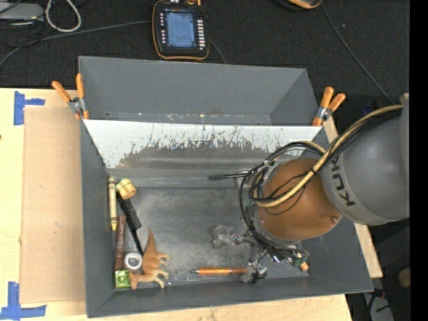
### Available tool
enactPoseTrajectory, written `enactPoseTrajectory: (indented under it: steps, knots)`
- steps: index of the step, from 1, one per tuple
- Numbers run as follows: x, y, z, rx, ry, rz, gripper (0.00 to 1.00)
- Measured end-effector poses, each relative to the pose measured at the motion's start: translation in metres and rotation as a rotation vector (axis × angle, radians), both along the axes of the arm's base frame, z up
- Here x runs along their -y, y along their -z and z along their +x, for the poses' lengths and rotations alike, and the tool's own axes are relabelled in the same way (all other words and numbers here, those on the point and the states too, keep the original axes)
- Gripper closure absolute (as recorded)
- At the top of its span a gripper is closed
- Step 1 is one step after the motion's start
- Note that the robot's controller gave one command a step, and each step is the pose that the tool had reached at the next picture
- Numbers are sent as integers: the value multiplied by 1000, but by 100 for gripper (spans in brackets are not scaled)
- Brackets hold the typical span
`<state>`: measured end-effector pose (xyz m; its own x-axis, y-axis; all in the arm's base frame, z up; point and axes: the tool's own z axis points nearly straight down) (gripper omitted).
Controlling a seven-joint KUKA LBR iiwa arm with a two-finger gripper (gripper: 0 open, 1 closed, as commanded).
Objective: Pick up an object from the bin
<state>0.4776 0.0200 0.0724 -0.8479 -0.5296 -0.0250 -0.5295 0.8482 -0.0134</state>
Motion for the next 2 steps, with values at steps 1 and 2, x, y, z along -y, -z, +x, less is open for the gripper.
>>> enactPoseTrajectory:
  steps: [1,2]
  knots:
    - [-179,3,-6,-16,-8,1,100]
    - [-181,3,-6,-17,-7,-3,100]
